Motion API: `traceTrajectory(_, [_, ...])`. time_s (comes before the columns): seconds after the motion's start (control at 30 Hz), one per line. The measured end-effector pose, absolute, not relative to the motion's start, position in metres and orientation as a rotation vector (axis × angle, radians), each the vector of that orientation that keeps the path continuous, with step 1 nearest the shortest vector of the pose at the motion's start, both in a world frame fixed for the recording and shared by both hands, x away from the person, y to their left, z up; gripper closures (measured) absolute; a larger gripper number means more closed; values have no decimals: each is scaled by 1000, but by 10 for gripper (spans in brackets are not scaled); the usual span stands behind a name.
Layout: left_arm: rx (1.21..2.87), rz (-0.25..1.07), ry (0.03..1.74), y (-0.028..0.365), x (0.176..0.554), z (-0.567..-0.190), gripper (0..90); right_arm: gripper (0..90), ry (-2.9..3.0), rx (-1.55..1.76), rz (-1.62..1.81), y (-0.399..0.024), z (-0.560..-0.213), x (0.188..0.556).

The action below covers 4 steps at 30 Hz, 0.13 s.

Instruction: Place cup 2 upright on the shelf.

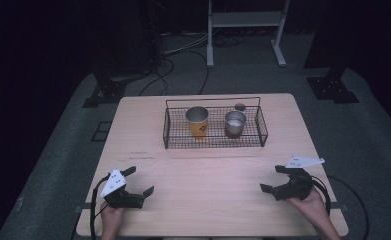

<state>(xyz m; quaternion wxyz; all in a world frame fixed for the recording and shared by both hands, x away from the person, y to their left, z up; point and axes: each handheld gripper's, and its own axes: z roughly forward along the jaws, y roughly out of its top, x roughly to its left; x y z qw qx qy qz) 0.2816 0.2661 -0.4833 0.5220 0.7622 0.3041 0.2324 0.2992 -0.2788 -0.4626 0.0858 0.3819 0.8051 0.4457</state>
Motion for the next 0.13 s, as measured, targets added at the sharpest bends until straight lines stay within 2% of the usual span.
traceTrajectory(0.13, [1825, 556, 731, 266, 282, -483, 0, 0, 2402, 1138, 1329, -279, -465, 294])
